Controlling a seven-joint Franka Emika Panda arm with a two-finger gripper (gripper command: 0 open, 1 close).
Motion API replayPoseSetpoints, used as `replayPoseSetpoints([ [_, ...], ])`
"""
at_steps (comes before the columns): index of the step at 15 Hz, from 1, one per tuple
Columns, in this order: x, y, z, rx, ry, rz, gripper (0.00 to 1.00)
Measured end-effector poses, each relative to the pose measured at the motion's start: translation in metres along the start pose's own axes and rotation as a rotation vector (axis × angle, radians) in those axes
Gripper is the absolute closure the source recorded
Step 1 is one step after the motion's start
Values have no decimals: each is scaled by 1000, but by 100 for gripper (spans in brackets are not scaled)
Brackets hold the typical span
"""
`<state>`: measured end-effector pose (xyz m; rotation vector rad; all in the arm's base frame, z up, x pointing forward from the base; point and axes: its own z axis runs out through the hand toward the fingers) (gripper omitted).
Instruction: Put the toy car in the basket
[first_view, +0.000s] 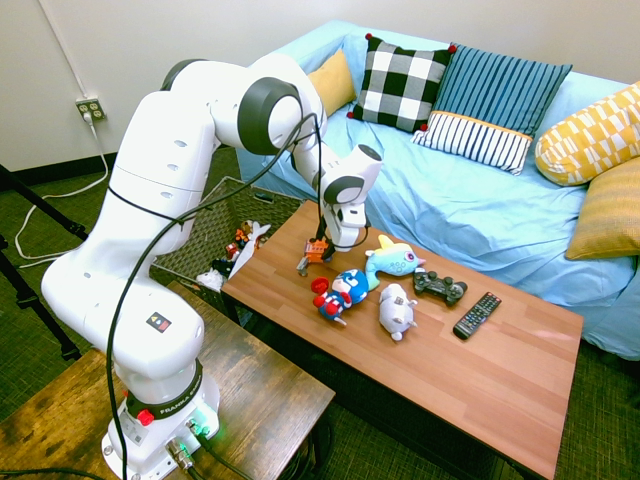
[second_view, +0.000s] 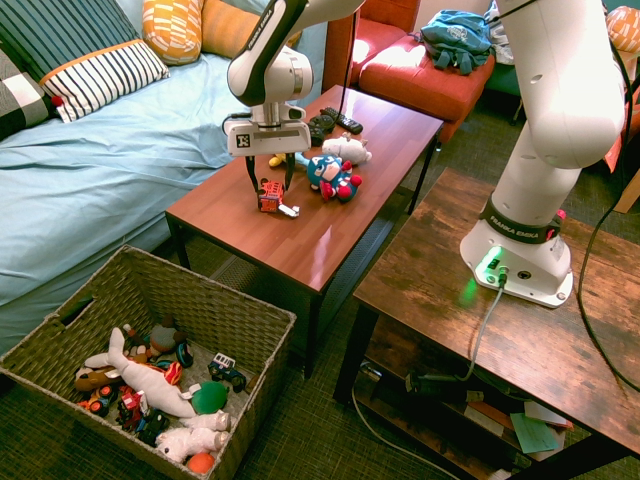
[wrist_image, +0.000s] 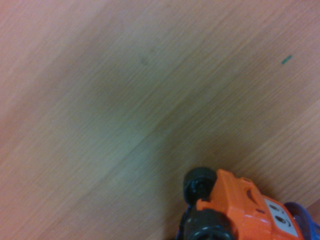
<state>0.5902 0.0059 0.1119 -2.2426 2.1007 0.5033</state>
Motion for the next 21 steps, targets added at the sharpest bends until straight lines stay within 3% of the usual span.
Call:
replayPoseSetpoints([
  [5, -7, -3, -9, 15, 10, -19, 100],
  [8, -40, 3, -50, 91, 44, -74, 100],
  [10, -90, 17, -92, 139, 89, -129, 100],
  [14, -264, 29, -149, 171, 150, -329, 100],
  [17, -359, 15, -113, 118, 181, -430, 100],
  [18, -367, 3, -93, 90, 186, -437, 0],
  [21, -372, -36, -66, 49, 174, -448, 0],
])
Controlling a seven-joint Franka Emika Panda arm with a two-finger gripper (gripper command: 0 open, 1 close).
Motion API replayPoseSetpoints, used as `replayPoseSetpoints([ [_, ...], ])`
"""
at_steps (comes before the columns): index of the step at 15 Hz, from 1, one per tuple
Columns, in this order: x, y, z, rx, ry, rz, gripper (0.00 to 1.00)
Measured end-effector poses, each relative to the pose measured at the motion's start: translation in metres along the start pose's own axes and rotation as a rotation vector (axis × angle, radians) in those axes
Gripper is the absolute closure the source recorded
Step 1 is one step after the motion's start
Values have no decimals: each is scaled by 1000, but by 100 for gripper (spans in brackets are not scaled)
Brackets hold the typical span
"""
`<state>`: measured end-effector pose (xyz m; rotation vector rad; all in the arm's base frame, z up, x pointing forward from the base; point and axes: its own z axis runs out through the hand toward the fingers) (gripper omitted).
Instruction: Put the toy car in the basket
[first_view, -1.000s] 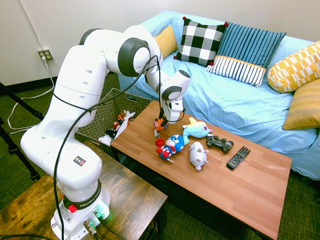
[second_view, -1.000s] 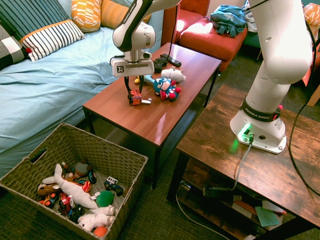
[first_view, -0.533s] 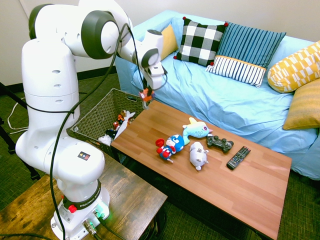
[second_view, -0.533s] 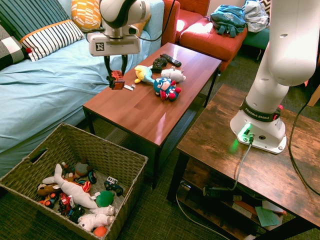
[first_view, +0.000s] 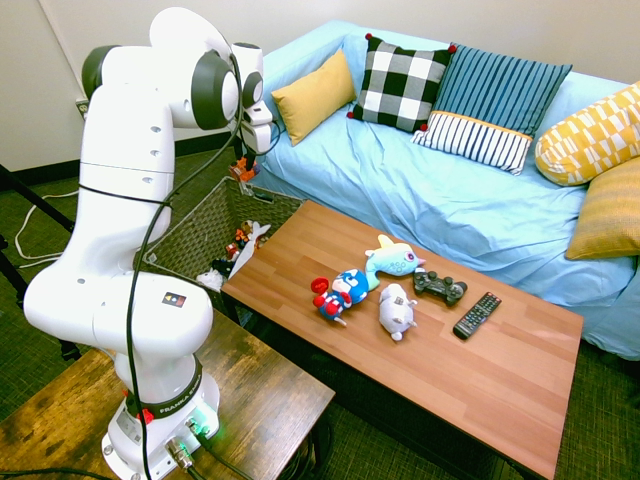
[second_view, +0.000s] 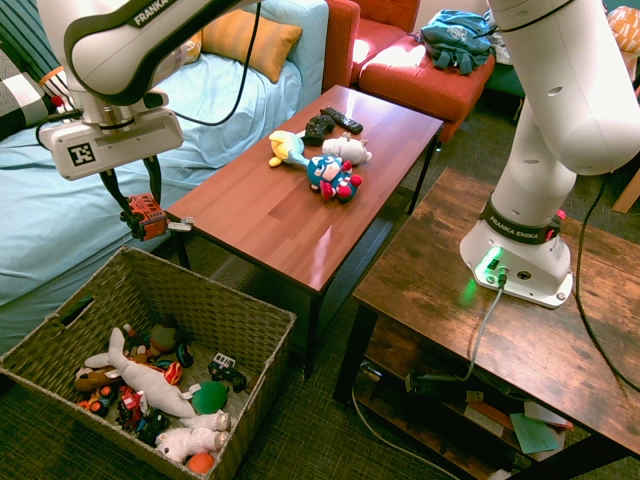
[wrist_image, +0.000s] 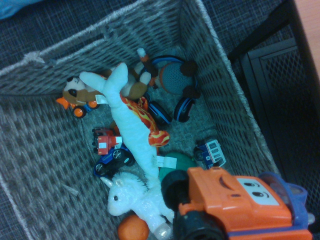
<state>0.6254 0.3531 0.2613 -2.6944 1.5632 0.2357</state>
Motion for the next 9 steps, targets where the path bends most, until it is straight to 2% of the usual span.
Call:
replayPoseSetpoints([
  [3, -1, -17, -2, 5, -11, -11, 0],
  [9, 2, -20, -11, 24, -18, -27, 0],
])
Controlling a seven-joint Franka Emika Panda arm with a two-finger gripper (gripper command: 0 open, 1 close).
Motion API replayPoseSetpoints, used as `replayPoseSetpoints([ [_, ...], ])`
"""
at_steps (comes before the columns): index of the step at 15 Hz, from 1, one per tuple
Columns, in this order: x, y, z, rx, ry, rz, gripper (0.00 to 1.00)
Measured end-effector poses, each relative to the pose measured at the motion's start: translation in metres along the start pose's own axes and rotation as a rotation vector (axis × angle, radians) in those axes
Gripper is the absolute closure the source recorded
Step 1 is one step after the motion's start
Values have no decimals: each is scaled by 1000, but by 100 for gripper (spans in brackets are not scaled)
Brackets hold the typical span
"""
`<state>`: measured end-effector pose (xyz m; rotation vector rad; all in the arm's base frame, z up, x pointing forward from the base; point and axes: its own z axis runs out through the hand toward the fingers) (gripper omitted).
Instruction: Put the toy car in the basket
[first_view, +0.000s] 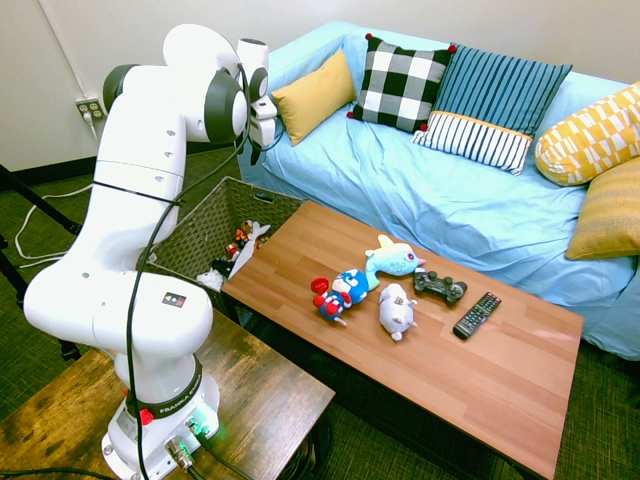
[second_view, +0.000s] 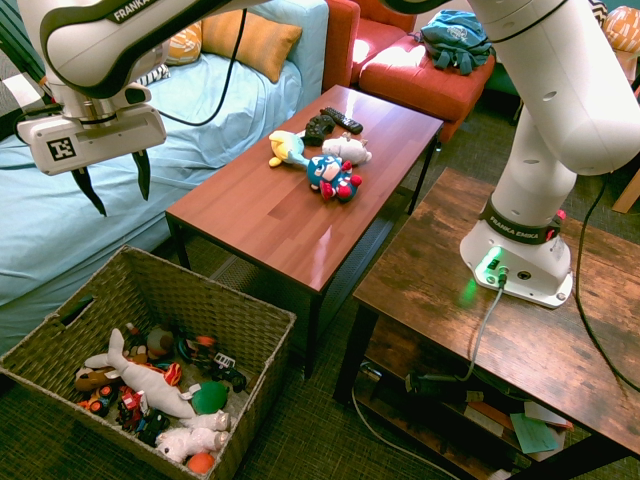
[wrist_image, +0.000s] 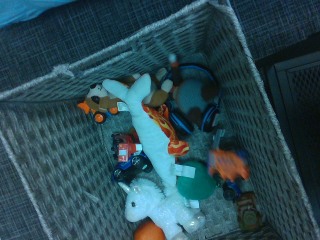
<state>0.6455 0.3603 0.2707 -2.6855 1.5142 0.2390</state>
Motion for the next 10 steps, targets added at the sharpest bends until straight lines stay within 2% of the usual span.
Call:
replayPoseSetpoints([
  [5, 30, 20, -12, 47, -18, 19, 0],
  [10, 81, 74, -2, 84, -54, 72, 0],
])
